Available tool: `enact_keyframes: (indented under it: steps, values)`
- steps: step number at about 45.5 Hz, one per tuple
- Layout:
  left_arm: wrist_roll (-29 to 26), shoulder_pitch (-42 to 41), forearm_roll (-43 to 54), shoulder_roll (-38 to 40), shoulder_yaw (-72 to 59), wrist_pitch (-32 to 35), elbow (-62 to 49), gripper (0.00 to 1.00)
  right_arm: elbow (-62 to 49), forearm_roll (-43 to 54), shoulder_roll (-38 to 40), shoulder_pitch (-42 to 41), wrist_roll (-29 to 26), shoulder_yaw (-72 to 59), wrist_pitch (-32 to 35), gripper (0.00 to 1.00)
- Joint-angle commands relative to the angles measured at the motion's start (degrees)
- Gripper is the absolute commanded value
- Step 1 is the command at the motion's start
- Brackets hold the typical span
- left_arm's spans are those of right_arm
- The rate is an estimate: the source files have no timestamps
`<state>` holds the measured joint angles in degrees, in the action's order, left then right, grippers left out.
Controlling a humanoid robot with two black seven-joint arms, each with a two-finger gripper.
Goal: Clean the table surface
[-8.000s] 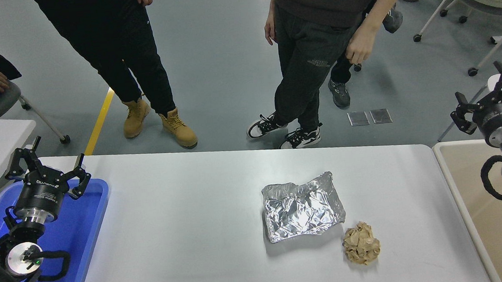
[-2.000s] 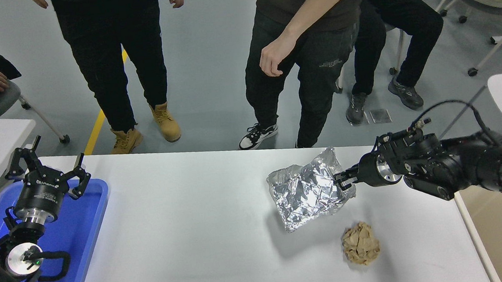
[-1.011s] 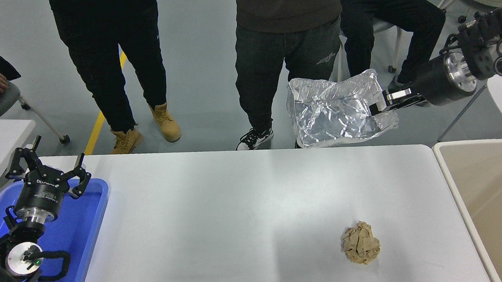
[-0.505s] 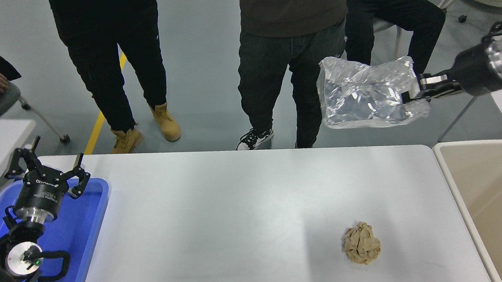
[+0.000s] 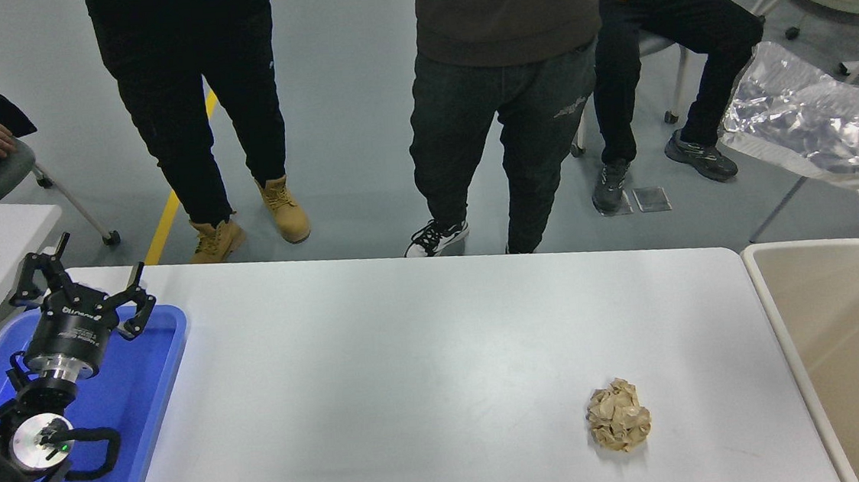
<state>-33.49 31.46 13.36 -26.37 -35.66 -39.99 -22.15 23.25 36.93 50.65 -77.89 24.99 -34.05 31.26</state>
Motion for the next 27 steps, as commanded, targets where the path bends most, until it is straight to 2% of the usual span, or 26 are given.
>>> enact_keyframes:
  steps: [1,13,27]
  values:
    - [0.0,0.0,0.0,0.0,-0.02,0.0,0.01,1.0,-11.72,-7.48,-0.12,9.93,-0.56,1.0,-0.15,0.0]
    - [0.0,0.0,0.0,0.0,-0.02,0.0,0.01,1.0,-20.6,-11.89,-2.31,20.31,-4.16,6.36,-0.94,0.0]
    - [0.0,0.0,0.0,0.0,-0.02,0.0,0.01,1.0,-22.37,-12.06,-7.32,29.28,-12.6,11.2,-8.41,0.0]
